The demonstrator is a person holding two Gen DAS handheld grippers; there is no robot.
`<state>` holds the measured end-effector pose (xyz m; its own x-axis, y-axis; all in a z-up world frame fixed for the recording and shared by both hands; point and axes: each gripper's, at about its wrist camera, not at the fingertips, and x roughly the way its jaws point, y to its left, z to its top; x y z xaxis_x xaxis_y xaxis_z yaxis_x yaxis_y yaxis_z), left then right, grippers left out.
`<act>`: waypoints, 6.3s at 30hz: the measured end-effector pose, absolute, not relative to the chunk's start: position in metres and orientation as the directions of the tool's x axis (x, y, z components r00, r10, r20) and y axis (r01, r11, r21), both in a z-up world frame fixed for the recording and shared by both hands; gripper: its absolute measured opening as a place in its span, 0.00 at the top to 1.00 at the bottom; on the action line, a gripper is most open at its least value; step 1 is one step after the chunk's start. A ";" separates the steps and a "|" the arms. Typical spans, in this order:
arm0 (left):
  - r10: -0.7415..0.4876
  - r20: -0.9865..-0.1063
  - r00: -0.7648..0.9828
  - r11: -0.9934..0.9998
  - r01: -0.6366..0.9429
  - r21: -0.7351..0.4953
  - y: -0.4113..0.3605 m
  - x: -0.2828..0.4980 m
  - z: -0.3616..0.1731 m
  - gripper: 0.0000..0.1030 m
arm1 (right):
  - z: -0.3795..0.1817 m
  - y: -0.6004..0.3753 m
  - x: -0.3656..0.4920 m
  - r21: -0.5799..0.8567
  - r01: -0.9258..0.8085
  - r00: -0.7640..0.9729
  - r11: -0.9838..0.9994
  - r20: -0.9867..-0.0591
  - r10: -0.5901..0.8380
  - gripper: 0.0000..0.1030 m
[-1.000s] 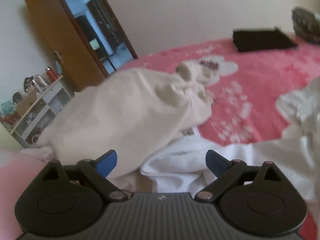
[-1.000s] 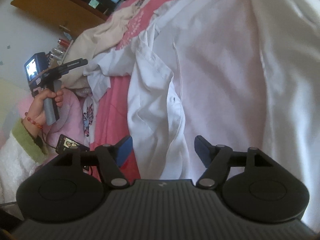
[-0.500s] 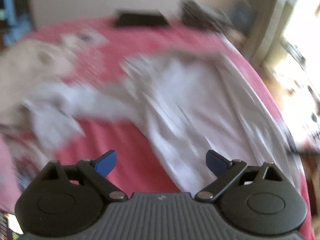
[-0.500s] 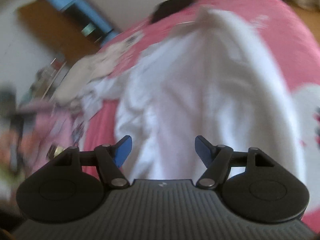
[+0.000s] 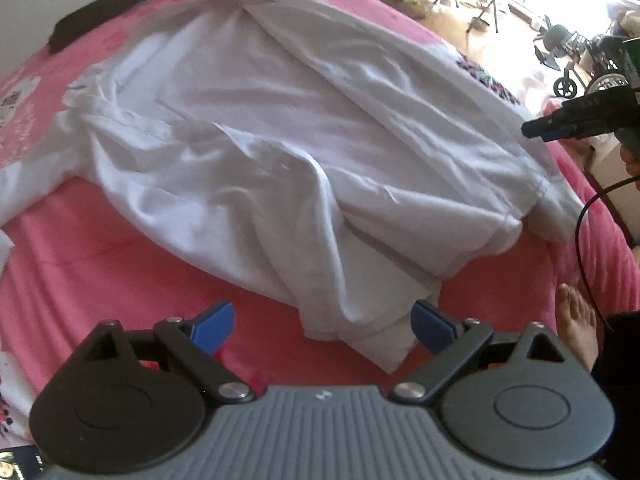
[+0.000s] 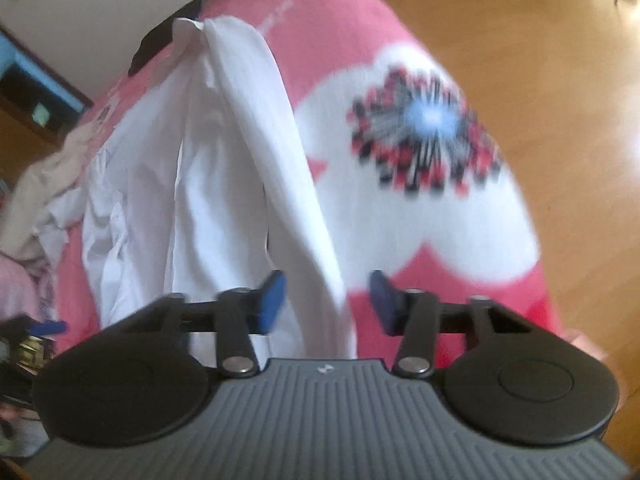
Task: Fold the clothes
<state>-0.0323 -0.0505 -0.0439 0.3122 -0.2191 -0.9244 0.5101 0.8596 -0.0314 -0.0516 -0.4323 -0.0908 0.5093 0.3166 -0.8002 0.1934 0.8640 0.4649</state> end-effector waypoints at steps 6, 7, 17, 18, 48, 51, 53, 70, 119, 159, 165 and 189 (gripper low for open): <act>-0.176 -0.953 0.247 0.876 0.480 -0.037 -0.053 -0.027 -0.062 0.26 | -0.084 -0.435 -0.050 0.449 0.215 0.594 0.867 -0.765 0.249 1.00; -0.160 -0.958 0.240 0.877 0.480 -0.026 -0.054 -0.027 -0.065 0.27 | -0.075 -0.436 -0.048 0.439 0.204 0.627 0.875 -0.745 0.228 1.00; -0.108 -0.976 0.189 0.887 0.462 -0.009 -0.052 -0.022 -0.081 0.29 | 0.017 -0.457 0.059 0.217 0.139 0.855 0.966 -0.518 -0.007 1.00; -0.107 -0.976 0.187 0.887 0.463 -0.008 -0.052 -0.023 -0.081 0.29 | 0.022 -0.460 0.073 0.197 0.150 0.866 0.969 -0.499 -0.032 1.00; -0.206 -0.948 0.241 0.824 0.566 -0.035 -0.022 -0.085 -0.082 0.41 | -0.044 -0.206 -0.029 0.344 -0.661 0.261 0.666 -0.728 0.634 0.50; -0.208 -0.946 0.248 0.808 0.589 -0.023 -0.025 -0.096 -0.083 0.44 | -0.053 -0.180 -0.051 0.262 -0.727 0.255 0.635 -0.755 0.604 0.51; -0.201 -0.946 0.254 0.797 0.604 -0.007 -0.024 -0.103 -0.084 0.44 | -0.053 -0.164 -0.064 0.166 -0.773 0.296 0.612 -0.759 0.580 0.52; -0.329 -0.879 0.345 0.810 0.581 -0.076 -0.034 -0.107 -0.063 0.33 | -0.023 -0.268 -0.022 0.505 -0.327 0.585 0.798 -0.556 0.591 0.99; -0.008 -0.860 0.511 0.863 0.437 0.252 -0.003 -0.158 -0.006 1.00 | -0.055 -0.354 -0.055 0.774 0.024 0.659 0.633 -0.488 0.572 0.99; -0.089 -0.750 0.656 0.911 0.357 0.204 -0.104 -0.114 -0.064 0.45 | 0.009 -0.326 -0.028 0.843 -0.116 0.690 0.525 -0.312 0.653 0.99; 0.046 -0.809 0.586 0.936 0.258 0.240 -0.082 -0.098 -0.086 0.64 | 0.014 -0.328 -0.035 0.833 -0.131 0.700 0.538 -0.307 0.645 0.99; 0.010 -0.797 0.604 0.871 0.387 0.304 -0.031 -0.154 -0.049 0.99 | -0.028 -0.325 -0.063 0.766 -0.025 0.631 0.642 -0.486 0.605 0.99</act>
<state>-0.1537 -0.0309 -0.0490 0.6036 0.0104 -0.7972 0.3865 0.8707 0.3040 -0.0629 -0.3252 -0.0276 0.6307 0.6047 -0.4864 -0.0253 0.6424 0.7659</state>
